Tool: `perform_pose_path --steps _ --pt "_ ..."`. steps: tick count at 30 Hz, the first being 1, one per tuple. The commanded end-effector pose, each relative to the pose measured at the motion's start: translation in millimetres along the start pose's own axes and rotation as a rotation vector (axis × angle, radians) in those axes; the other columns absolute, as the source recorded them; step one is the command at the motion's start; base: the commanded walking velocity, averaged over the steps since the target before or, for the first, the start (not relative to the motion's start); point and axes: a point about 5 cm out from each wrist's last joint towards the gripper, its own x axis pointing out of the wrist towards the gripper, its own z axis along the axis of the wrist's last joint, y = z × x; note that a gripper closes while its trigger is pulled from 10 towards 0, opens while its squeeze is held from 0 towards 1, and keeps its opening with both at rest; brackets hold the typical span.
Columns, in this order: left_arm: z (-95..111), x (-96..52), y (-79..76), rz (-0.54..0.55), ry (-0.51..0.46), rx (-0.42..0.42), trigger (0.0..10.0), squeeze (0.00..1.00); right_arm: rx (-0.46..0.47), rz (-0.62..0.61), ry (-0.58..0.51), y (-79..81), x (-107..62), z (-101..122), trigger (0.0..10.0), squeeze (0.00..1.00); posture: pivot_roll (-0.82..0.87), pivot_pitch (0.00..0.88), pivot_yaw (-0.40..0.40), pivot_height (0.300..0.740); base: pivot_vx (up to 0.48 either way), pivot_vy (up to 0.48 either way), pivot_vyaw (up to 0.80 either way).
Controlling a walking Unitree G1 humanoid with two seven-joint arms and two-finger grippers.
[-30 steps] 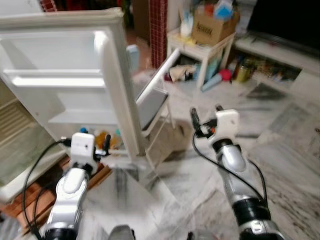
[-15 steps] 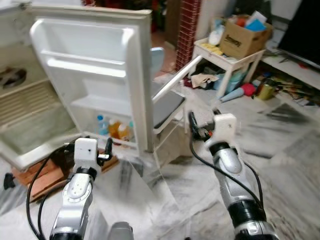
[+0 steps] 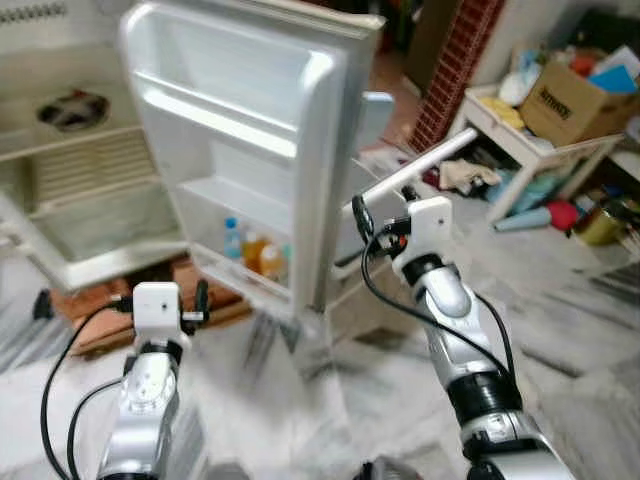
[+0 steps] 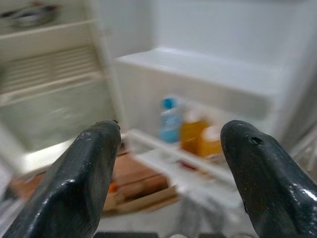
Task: Restocking fridge
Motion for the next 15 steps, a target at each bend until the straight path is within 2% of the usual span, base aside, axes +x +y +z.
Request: perform_pose_path --steps 1,5,7,9,12,15 --pt "1.9 1.0 -9.5 -0.023 -0.004 0.004 10.0 0.00 -0.012 -0.022 0.017 -10.1 -3.4 -2.4 10.0 0.00 0.11 0.029 -0.026 0.740 0.259 -0.401 0.00" --pt "1.7 1.9 -11.6 -0.018 -0.003 -0.002 10.0 0.00 -0.012 0.007 0.009 -6.9 -2.4 -1.0 10.0 0.00 0.10 0.031 -0.027 0.740 0.265 -0.398 0.00" --pt "1.3 2.6 -12.6 -0.014 0.007 -0.013 10.0 0.00 -0.027 0.031 0.001 -4.6 -1.9 0.4 10.0 0.00 0.10 0.031 -0.029 0.740 0.307 -0.311 0.52" --pt "0.3 2.9 -13.0 0.015 0.019 -0.063 10.0 0.00 -0.034 0.055 -0.005 -1.7 -1.3 1.2 10.0 0.00 0.11 0.033 -0.031 0.740 0.000 0.000 0.80" --pt "-2.3 2.1 -10.5 0.053 0.035 -0.057 10.0 0.00 -0.033 0.082 -0.006 -0.6 0.0 1.8 10.0 0.00 0.11 0.034 -0.035 0.740 0.000 0.000 0.80" --pt "-7.7 -0.4 -6.7 0.094 0.066 -0.085 10.0 0.00 -0.040 0.104 -0.010 0.7 1.3 3.2 10.0 0.00 0.11 0.037 -0.036 0.740 0.000 0.000 0.80"
